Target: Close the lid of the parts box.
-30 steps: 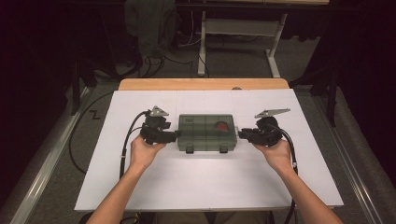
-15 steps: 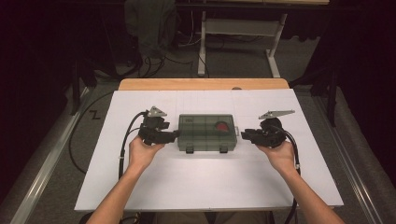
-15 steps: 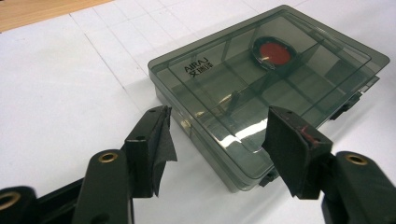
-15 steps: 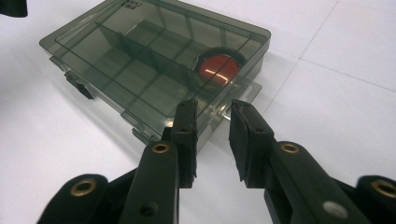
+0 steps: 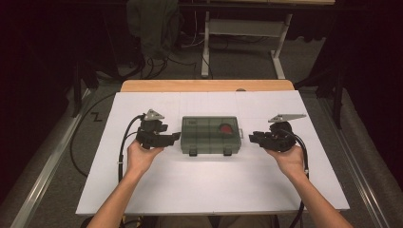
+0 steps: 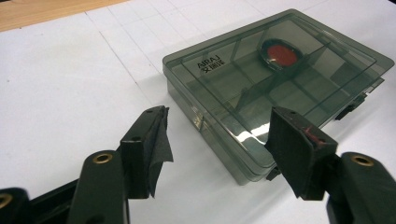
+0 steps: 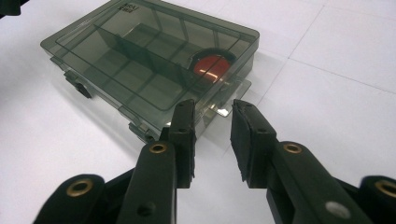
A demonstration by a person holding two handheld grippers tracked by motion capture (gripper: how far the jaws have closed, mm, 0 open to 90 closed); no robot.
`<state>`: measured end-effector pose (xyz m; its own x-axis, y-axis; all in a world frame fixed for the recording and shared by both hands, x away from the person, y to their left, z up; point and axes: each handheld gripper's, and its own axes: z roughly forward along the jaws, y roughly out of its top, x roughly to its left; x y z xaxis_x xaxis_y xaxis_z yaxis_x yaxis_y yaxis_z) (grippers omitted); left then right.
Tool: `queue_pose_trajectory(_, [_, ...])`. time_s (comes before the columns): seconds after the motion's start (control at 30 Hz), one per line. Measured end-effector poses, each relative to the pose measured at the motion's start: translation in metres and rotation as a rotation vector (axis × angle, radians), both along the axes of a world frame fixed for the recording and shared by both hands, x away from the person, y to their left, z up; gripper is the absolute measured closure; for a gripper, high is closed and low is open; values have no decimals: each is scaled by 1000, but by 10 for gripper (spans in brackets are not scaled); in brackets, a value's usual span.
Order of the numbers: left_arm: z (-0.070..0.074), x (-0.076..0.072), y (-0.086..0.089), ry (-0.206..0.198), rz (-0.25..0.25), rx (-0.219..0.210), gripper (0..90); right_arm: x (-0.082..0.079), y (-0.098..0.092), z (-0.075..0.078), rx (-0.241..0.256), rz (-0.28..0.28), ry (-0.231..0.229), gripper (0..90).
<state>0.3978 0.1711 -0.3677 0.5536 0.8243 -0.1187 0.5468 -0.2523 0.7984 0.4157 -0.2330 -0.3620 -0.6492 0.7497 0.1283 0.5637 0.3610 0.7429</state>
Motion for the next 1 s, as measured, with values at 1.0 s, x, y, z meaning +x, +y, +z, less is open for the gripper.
queue_pose_trajectory(1.0, [-1, -14, 14, -32, 17, -20, 402, -12, -22, -3, 35, -28, -17, 694])
